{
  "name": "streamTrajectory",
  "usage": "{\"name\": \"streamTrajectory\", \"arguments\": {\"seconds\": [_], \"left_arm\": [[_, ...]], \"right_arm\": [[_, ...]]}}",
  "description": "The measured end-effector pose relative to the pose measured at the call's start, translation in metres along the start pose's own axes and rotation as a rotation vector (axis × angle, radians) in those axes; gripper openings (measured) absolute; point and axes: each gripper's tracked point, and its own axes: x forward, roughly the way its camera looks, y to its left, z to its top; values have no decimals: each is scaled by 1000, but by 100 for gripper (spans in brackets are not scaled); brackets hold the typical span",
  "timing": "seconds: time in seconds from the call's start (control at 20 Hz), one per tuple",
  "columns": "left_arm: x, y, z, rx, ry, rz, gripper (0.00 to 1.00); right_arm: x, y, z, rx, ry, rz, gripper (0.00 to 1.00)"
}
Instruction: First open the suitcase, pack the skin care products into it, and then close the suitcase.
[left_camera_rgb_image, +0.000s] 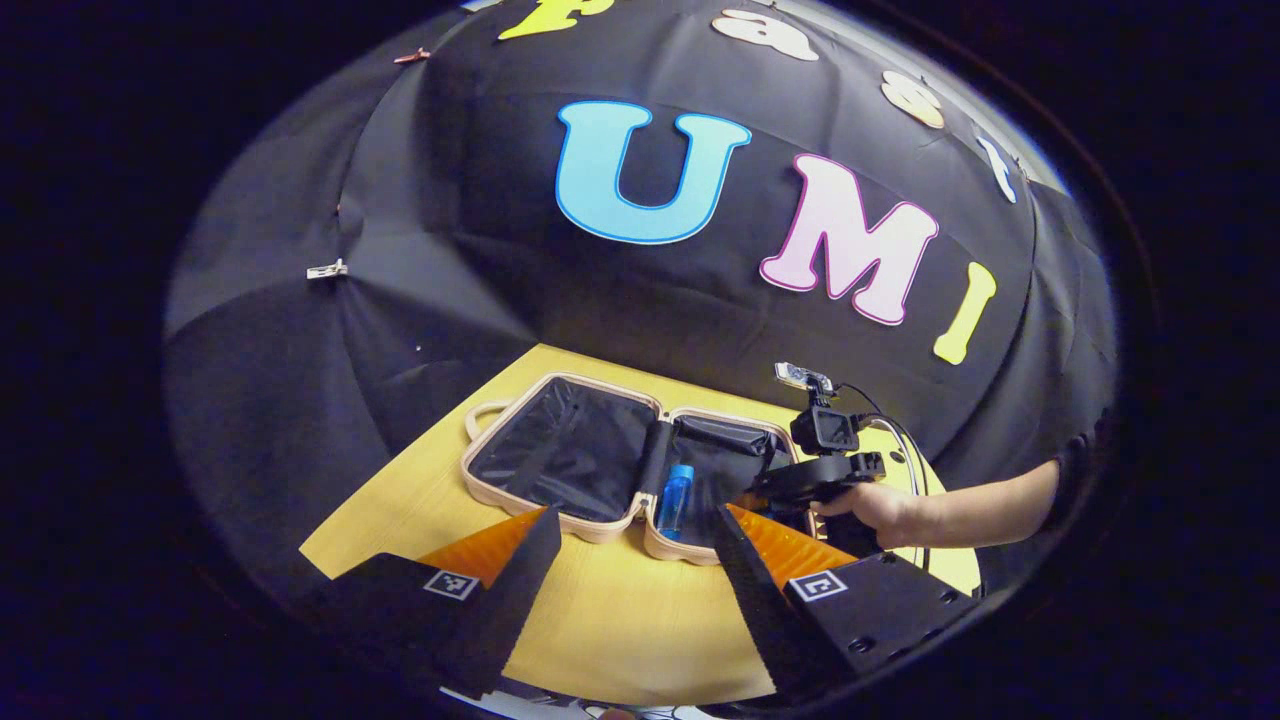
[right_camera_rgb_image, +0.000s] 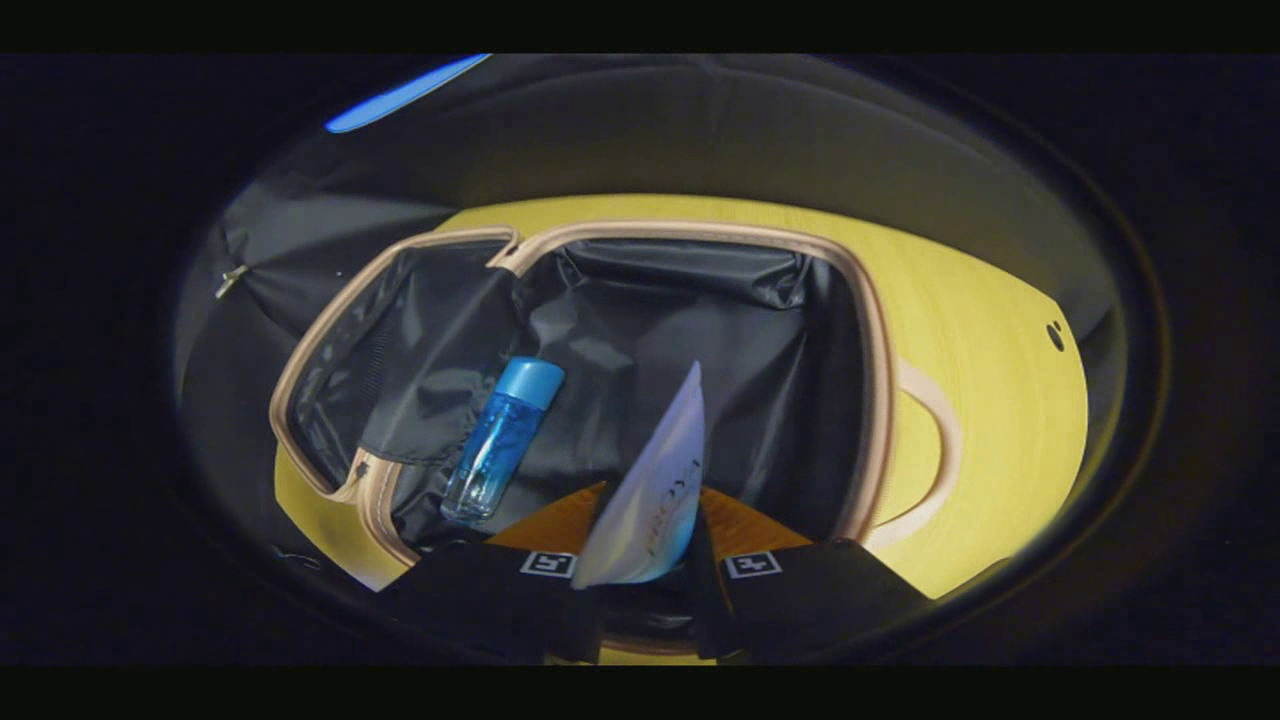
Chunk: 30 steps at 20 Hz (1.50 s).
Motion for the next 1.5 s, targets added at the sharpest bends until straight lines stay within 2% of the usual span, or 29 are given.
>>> {"name": "streamTrajectory", "arguments": {"seconds": [0.1,0.25,0.3,0.4,0.45,0.5,0.55,0.65,0.7,0.8,1.0,1.15,1.25,1.35,1.4,1.5], "left_arm": [[-7,8,-9,-23,31,3,96],[-10,19,-14,-28,50,9,97],[-9,23,-14,-26,52,16,97],[-6,35,-12,-24,50,42,97],[-4,42,-8,-23,41,60,97],[1,51,-4,-18,24,81,97],[5,62,1,-7,11,107,97],[20,88,10,-2,-1,147,96],[31,100,15,-13,-2,157,96],[55,131,23,-22,0,186,97],[116,184,40,-19,19,184,96],[168,231,58,-3,1,228,97],[209,241,65,-61,22,191,96],[251,247,60,-139,59,149,96],[272,252,54,-156,80,133,96],[308,270,35,-153,141,157,96]], "right_arm": [[7,-2,-4,15,46,-35,38],[9,-1,5,119,56,-46,40],[9,-3,5,145,65,-49,34],[5,-8,3,154,65,-71,50],[1,-7,3,153,63,-72,43],[-4,-3,1,148,56,-62,43],[-16,2,4,142,38,-46,49],[-41,15,11,128,-41,1,72],[-58,23,17,112,-102,27,68],[-101,33,15,86,-193,51,96],[-175,34,0,89,-372,71,97],[-217,23,-30,56,-410,55,98],[-238,0,-46,18,-443,3,97],[-247,-19,-66,16,-428,-43,97],[-246,-21,-81,42,-382,-44,97],[-243,-26,-105,136,-309,-33,98]]}}
